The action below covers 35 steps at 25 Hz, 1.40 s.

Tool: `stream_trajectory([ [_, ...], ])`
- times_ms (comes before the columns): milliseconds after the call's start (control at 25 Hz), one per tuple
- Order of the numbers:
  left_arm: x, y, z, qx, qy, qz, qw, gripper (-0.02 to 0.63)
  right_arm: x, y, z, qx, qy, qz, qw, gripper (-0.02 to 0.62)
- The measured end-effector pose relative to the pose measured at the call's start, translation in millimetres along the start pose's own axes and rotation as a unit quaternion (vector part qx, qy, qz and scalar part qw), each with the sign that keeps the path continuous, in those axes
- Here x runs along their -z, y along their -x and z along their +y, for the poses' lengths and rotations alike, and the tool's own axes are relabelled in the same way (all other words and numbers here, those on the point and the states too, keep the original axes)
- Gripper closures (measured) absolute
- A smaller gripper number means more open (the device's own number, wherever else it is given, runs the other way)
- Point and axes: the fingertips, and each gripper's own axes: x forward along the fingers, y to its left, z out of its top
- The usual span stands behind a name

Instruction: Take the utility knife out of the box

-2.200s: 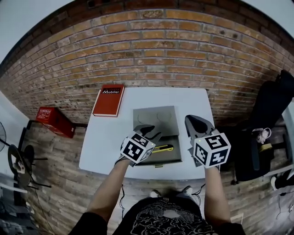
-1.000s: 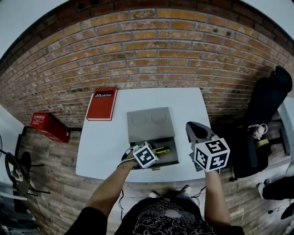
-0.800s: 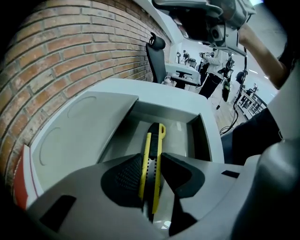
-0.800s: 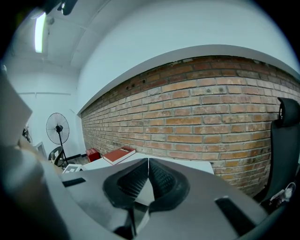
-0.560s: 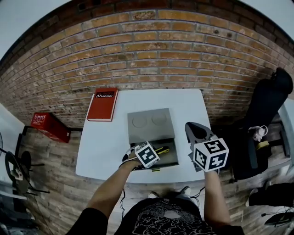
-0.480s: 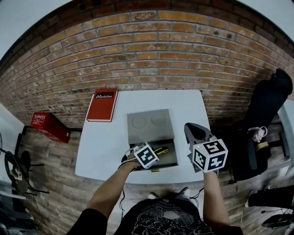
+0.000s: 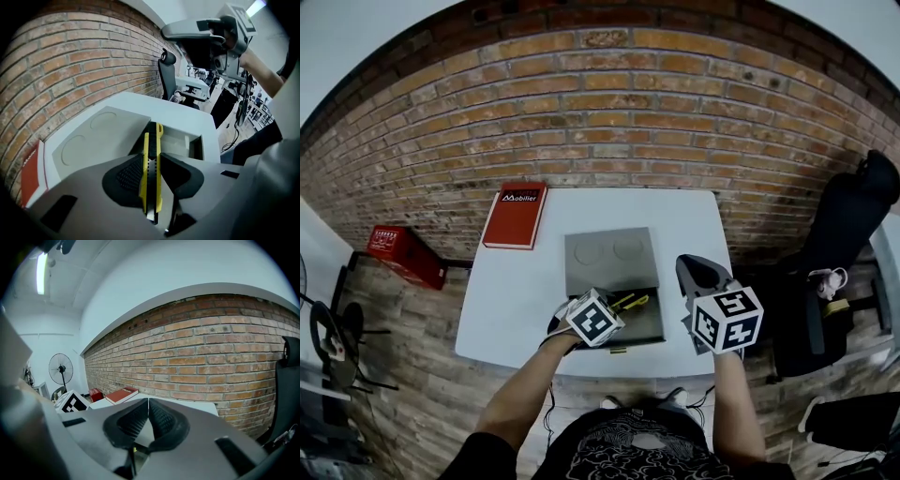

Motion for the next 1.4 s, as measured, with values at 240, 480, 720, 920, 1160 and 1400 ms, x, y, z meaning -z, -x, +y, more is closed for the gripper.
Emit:
stream_trajectory([
  [240, -32, 27, 17, -0.032, 0.018, -0.065, 0.9972, 0.477, -4, -4, 5, -0.007, 0.006, -0.003, 1.0, 0.575],
  [480, -57, 62, 38, -0.071, 0.035, -0.12, 0.9896, 0.477, -12, -4, 4, -0.005, 0.014, -0.01, 1.0, 0.575],
  [720, -79, 105, 68, -0.118, 0.074, -0.187, 0.9725, 0.477, -27, 1, 0, -0.001, 0.017, -0.023, 1.0, 0.575],
  [920, -86, 142, 87, -0.162, 0.102, -0.237, 0.9525, 0.477, -39, 5, -1, 0.001, 0.023, -0.036, 0.999, 0.575],
  [1160, -90, 186, 100, -0.213, 0.132, -0.3, 0.9205, 0.477, -55, 9, 3, 0.001, 0.032, -0.054, 0.998, 0.575],
  [1400, -85, 215, 102, -0.257, 0.161, -0.351, 0.8861, 0.477, -64, 15, 2, 0.003, 0.039, -0.07, 0.997, 0.575],
])
